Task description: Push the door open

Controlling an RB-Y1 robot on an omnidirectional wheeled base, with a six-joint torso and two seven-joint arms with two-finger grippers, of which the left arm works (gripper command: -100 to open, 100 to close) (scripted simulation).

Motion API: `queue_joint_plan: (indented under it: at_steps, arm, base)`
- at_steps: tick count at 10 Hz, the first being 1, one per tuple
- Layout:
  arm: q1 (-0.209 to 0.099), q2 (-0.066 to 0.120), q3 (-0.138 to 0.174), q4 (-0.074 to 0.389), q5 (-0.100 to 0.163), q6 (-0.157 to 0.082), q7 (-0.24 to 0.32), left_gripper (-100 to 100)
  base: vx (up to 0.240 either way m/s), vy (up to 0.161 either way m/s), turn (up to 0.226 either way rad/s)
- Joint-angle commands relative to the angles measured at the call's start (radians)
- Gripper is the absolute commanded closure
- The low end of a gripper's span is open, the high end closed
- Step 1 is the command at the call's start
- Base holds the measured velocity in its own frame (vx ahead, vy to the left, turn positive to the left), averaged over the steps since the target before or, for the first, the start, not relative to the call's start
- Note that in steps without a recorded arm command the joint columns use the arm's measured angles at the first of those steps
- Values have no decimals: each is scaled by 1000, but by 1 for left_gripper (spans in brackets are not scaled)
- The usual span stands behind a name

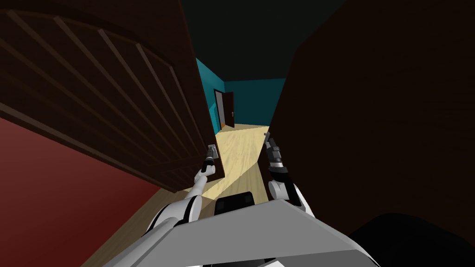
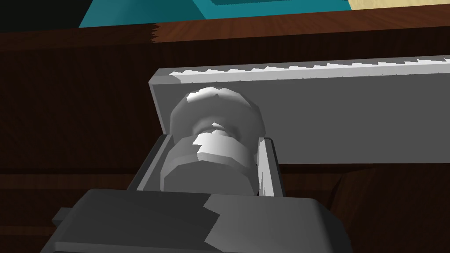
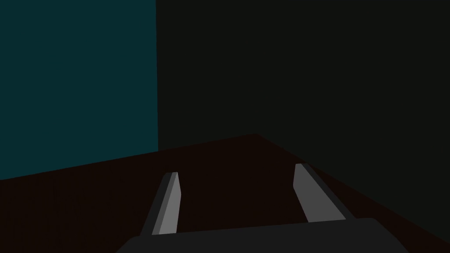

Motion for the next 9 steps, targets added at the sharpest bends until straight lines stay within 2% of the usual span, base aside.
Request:
queue_joint_plan:
  at_steps: [1, 4, 5, 8, 9]
  arm:
    - [3, -1, 0, 2, 0, 1, 0, 100]
    - [3, -1, 0, 2, 0, 1, 0, 100]
    - [7, 12, 11, 4, 4, 3, -4, 100]
    - [8, 22, 23, 4, 9, 3, -7, 100]
    - [9, 34, 37, 4, 15, 3, -10, 100]
  base:
    - [-33, 1, -6]
    - [-11, 0, 1]
    - [80, -36, 14]
    - [145, -57, 39]
    - [187, -55, 9]
